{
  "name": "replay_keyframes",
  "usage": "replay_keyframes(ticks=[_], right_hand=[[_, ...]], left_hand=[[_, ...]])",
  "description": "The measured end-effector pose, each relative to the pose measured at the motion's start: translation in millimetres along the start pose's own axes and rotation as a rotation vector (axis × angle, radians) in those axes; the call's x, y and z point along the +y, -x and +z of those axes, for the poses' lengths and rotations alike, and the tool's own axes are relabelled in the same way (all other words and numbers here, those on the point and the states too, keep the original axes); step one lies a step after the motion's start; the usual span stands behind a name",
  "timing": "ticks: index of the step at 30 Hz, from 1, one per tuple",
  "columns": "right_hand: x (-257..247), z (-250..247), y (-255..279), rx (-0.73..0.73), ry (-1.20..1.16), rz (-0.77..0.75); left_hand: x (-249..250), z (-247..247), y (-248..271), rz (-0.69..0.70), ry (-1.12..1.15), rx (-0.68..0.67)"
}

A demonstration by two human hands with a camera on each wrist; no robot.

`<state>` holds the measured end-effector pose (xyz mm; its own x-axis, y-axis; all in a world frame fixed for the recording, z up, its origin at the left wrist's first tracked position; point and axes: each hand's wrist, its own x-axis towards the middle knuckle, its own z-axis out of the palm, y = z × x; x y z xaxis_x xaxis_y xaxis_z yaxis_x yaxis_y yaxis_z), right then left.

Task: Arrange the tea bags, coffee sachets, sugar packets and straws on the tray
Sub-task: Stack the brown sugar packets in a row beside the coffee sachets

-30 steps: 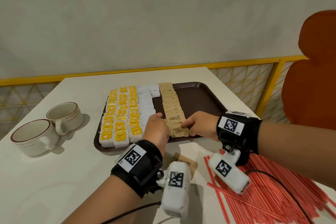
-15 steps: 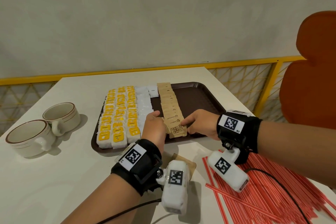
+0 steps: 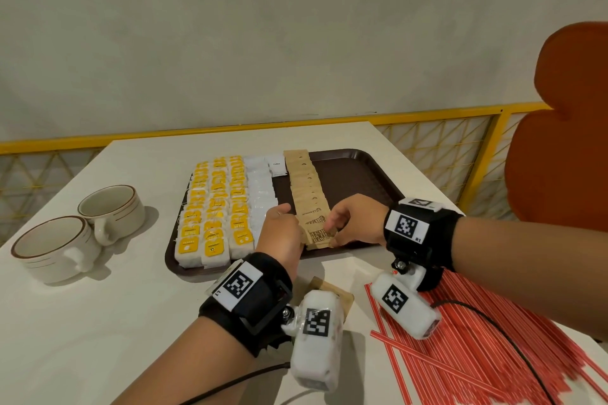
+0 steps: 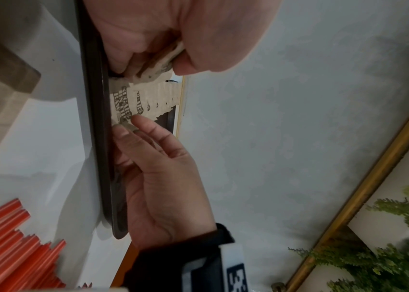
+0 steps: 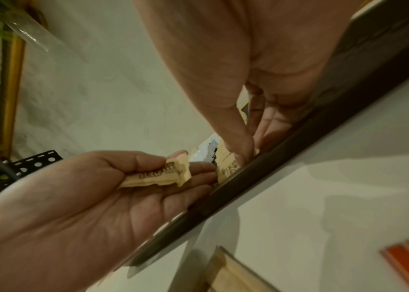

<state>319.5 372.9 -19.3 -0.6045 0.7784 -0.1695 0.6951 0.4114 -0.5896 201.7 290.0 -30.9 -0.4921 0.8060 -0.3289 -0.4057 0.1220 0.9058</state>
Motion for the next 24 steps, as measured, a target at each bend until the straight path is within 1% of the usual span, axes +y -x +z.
replay_keyframes(ticks=[5,10,12,15,16,17,18,20,21,22,23,24], right_hand=[[-1,8,-9,0.016,0.073,-0.007],[2,7,-14,0.031,0.044,0.008],[1,4,-13,0.054,0.003,0.008],[-6,-6,-2,0.136,-0.103,-0.031],[-9,-8,5,0.124,-0.13,-0.06],[-14,-9,14,0.075,-0.132,-0.094],[-18,-9,23,-0.009,-0.09,-0.124],[-27,0,41,-0.22,0.13,-0.151],[-30,7,47,-0.294,0.275,-0.149],[-32,14,52,-0.327,0.403,-0.147],[-32,21,54,-0.329,0.479,-0.142],[-33,26,54,-0.321,0.497,-0.132]], left_hand=[[1,5,-4,0.001,-0.034,0.015],[7,5,-4,0.007,-0.024,0.012],[12,2,1,0.022,0.008,-0.024],[20,-9,12,0.082,0.047,-0.108],[22,-16,15,0.1,0.051,-0.137],[24,-24,17,0.109,0.053,-0.166],[26,-33,19,0.109,0.052,-0.193],[28,-51,23,0.106,0.02,-0.227],[29,-59,25,0.106,-0.012,-0.233],[28,-64,27,0.112,-0.042,-0.233],[27,-67,30,0.125,-0.069,-0.23],[26,-69,32,0.144,-0.093,-0.223]])
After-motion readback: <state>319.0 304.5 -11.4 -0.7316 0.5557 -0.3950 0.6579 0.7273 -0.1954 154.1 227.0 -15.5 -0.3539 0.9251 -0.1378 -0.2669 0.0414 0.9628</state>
